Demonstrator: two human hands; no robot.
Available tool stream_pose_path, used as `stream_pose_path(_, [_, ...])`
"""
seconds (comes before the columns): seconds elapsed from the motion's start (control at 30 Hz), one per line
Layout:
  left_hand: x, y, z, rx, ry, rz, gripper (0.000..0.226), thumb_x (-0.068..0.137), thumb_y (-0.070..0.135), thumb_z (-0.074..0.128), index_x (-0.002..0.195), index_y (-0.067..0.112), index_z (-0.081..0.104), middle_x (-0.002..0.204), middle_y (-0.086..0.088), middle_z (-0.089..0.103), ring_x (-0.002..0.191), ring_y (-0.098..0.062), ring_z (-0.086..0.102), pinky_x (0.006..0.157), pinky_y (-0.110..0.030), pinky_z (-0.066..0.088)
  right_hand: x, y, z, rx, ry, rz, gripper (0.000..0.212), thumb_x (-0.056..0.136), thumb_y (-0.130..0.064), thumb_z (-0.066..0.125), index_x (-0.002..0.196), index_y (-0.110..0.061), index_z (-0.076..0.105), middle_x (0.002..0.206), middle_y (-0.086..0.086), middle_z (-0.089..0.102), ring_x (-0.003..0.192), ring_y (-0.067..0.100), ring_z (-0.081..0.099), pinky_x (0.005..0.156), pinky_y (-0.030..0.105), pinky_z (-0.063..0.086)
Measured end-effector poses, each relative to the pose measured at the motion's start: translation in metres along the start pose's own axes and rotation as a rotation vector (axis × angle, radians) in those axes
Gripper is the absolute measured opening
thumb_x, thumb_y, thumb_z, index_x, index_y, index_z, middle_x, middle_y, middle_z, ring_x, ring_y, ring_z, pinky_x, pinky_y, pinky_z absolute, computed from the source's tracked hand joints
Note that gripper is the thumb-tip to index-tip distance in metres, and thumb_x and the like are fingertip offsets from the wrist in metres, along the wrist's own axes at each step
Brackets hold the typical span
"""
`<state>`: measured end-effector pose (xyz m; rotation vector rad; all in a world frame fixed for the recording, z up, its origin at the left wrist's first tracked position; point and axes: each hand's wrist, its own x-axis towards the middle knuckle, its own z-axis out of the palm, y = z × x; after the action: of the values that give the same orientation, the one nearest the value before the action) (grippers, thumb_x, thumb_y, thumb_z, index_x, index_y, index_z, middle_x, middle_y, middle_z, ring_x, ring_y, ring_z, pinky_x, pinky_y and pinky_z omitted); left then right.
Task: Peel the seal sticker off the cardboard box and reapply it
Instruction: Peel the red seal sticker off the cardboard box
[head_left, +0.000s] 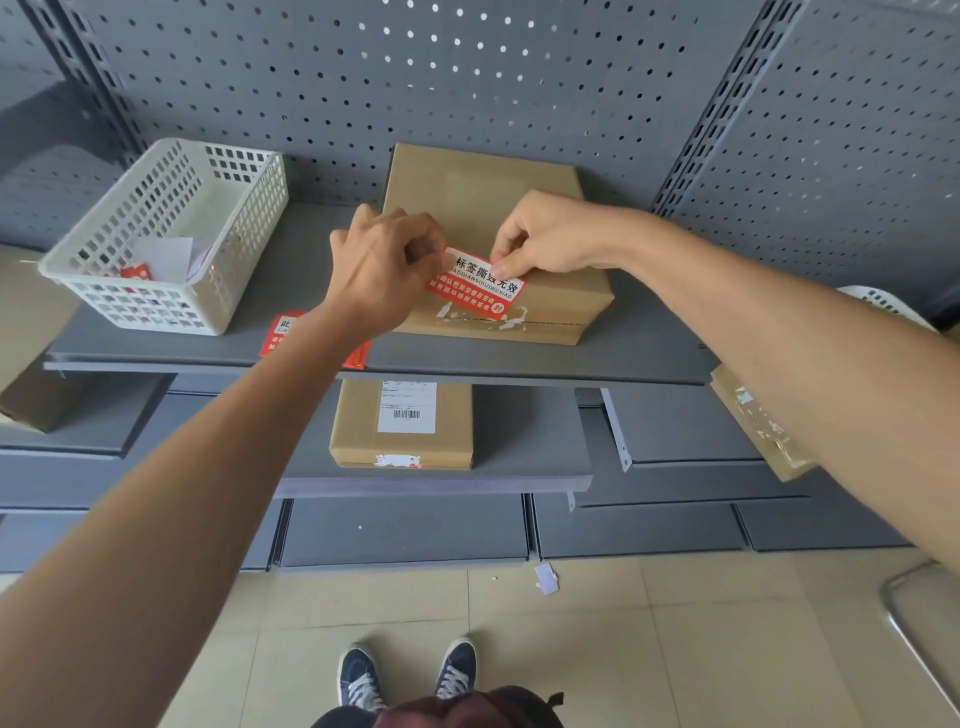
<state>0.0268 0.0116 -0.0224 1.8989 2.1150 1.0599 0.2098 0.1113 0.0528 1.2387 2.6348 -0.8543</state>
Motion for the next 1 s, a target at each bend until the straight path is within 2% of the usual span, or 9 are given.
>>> stream_pose_path(0.1, [0.0, -0.001, -0.001, 0.005, -0.015, -0.006, 0.016, 0.096, 0.041, 0.06, 0.086, 0.029, 0.06, 0.095, 0.007, 0.064, 0.102, -0.024, 0.045, 0.09, -0.043, 0.032, 0.002, -0.006, -0.003, -0.033, -0.049, 0.035, 0.007, 0.092, -0.022, 0.071, 0.088, -0.024, 0.076, 0.09, -0.009, 0.074, 0.083, 0.009, 0.065, 0.077, 0.026, 0.051])
stream_pose_path(0.27, [0.0, 0.002, -0.004, 0.019, -0.03, -0.007, 0.014, 0.096, 0.041, 0.06, 0.086, 0.032, 0.058, 0.098, 0.005, 0.065, 0.103, -0.025, 0.045, 0.088, -0.042, 0.031, 0.01, -0.019, -0.01, -0.122, -0.163, 0.083, 0.015, 0.094, -0.018, 0.068, 0.08, -0.022, 0.072, 0.087, -0.005, 0.071, 0.079, 0.011, 0.059, 0.069, 0.024, 0.047])
stream_pose_path(0.53, [-0.001, 0.005, -0.005, 0.034, -0.021, -0.014, 0.015, 0.096, 0.041, 0.06, 0.085, 0.032, 0.055, 0.097, 0.005, 0.063, 0.1, -0.021, 0.042, 0.083, -0.039, 0.027, 0.002, -0.012, -0.011, -0.079, -0.157, 0.031, 0.012, 0.097, -0.02, 0.064, 0.089, -0.022, 0.072, 0.093, -0.002, 0.069, 0.084, 0.013, 0.056, 0.072, 0.026, 0.045])
stream_pose_path(0.6, [-0.002, 0.004, -0.006, 0.064, -0.017, -0.003, 0.014, 0.097, 0.04, 0.058, 0.088, 0.029, 0.057, 0.097, 0.005, 0.062, 0.101, -0.022, 0.042, 0.083, -0.039, 0.027, -0.008, 0.001, -0.007, 0.019, -0.1, -0.014, 0.013, 0.099, -0.018, 0.061, 0.103, -0.02, 0.073, 0.101, -0.001, 0.068, 0.09, 0.012, 0.056, 0.079, 0.027, 0.045])
stream_pose_path(0.7, [-0.003, 0.007, -0.005, 0.106, -0.02, 0.022, 0.016, 0.099, 0.038, 0.056, 0.097, 0.023, 0.061, 0.098, 0.008, 0.058, 0.102, -0.022, 0.04, 0.083, -0.039, 0.025, -0.032, 0.024, 0.009, 0.191, 0.132, -0.083, 0.019, 0.094, -0.015, 0.067, 0.114, -0.016, 0.069, 0.098, -0.001, 0.066, 0.088, 0.007, 0.058, 0.083, 0.02, 0.046])
stream_pose_path(0.77, [-0.003, 0.009, -0.005, 0.126, -0.031, 0.041, 0.017, 0.1, 0.038, 0.055, 0.1, 0.022, 0.06, 0.1, 0.007, 0.058, 0.102, -0.023, 0.041, 0.084, -0.04, 0.026, -0.042, 0.029, 0.018, 0.183, 0.217, -0.098, 0.018, 0.09, -0.021, 0.073, 0.108, -0.018, 0.072, 0.089, -0.006, 0.064, 0.078, 0.001, 0.055, 0.077, 0.016, 0.044])
stream_pose_path(0.83, [-0.003, 0.009, -0.005, 0.151, -0.033, 0.067, 0.017, 0.101, 0.038, 0.053, 0.102, 0.021, 0.058, 0.103, 0.005, 0.06, 0.103, -0.025, 0.044, 0.086, -0.042, 0.029, -0.042, 0.026, 0.022, 0.121, 0.251, -0.089, 0.016, 0.085, -0.028, 0.078, 0.098, -0.019, 0.075, 0.084, -0.008, 0.066, 0.072, 0.002, 0.053, 0.071, 0.019, 0.043])
stream_pose_path(0.93, [0.0, 0.008, -0.005, 0.197, -0.048, 0.14, 0.019, 0.103, 0.037, 0.051, 0.104, 0.019, 0.057, 0.108, 0.001, 0.064, 0.099, -0.024, 0.043, 0.084, -0.042, 0.033, -0.036, 0.017, 0.022, 0.026, 0.295, -0.039, 0.01, 0.085, -0.028, 0.078, 0.09, -0.021, 0.075, 0.08, -0.01, 0.066, 0.071, 0.005, 0.054, 0.063, 0.021, 0.041])
stream_pose_path(1.0, [0.001, 0.007, -0.008, 0.228, -0.055, 0.186, 0.021, 0.104, 0.036, 0.049, 0.105, 0.017, 0.055, 0.108, -0.002, 0.065, 0.094, -0.022, 0.04, 0.079, -0.041, 0.037, -0.03, 0.012, 0.022, -0.034, 0.266, -0.005, 0.006, 0.088, -0.028, 0.075, 0.089, -0.022, 0.074, 0.082, -0.01, 0.064, 0.076, 0.009, 0.055, 0.064, 0.025, 0.04])
